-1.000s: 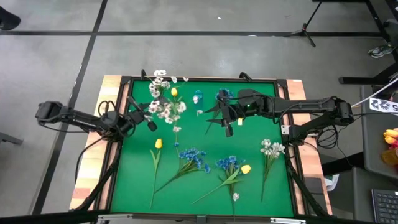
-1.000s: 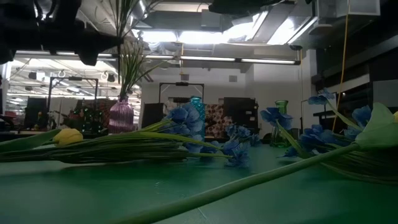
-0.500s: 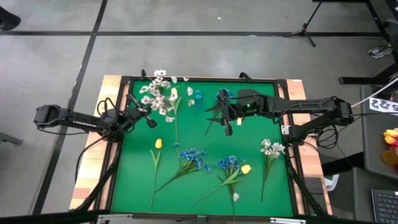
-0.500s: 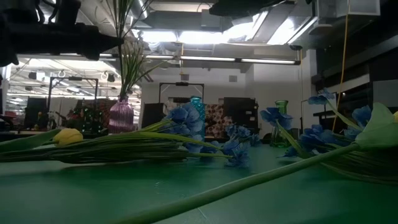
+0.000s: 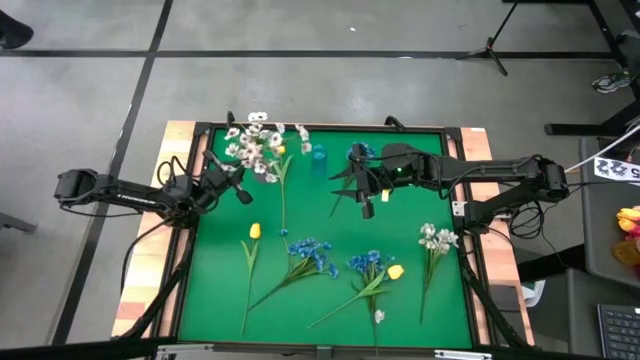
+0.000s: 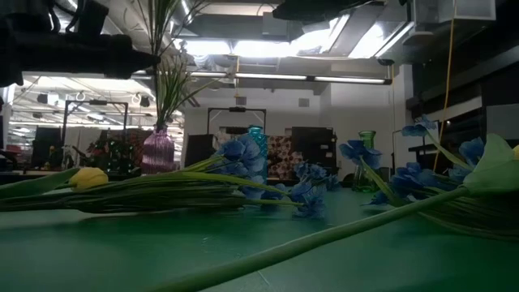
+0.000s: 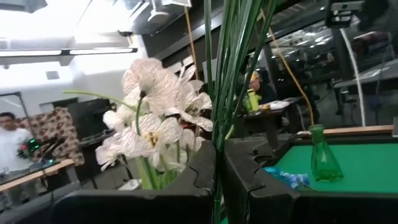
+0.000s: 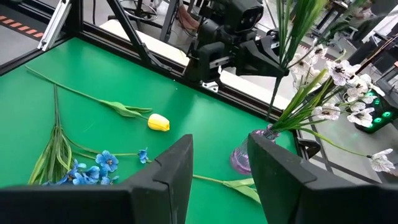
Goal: Sort flowers into vase by color
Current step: Put the top white flowers into the violet vase
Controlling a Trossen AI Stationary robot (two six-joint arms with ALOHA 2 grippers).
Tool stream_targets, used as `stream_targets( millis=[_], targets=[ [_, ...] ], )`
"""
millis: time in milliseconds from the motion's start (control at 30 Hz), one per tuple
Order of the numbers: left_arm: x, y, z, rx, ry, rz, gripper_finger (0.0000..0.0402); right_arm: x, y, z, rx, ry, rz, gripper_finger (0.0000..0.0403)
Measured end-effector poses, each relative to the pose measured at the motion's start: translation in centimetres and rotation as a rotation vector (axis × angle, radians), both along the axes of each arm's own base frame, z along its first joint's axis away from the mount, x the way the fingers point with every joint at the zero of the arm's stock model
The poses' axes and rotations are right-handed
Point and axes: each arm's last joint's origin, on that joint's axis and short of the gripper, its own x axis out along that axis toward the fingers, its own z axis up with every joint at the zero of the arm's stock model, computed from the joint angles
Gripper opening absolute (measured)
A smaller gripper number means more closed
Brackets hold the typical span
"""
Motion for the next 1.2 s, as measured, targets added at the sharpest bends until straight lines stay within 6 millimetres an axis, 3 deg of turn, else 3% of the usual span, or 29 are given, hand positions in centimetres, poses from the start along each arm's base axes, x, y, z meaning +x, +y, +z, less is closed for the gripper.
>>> stream_targets(
  millis=[733, 867, 1067, 1200],
  targets=[
    [0.6, 0.1, -0.9, 0.029, 0.113, 0.034, 0.0002, 0.0, 0.0, 0.0, 0.0, -0.001, 0.001, 0.0154],
    [0.5, -0.1, -0.2, -0.011, -0.012, -0.014, 0.0002, 0.0, 0.1, 0.0, 0.005, -0.001, 0.017, 0.0154],
    [-0.4, -1.2, 2.2, -0.018, -0.336, -0.211, 0.0006, 0.1, 0.1, 0.1, 0.004, -0.017, 0.018, 0.0154],
    [-0.5, -1.6, 2.7, -0.044, -0.423, -0.308, 0.0002, 0.6, 0.0, 0.5, -0.025, -0.092, 0.023, 0.0154]
  ],
)
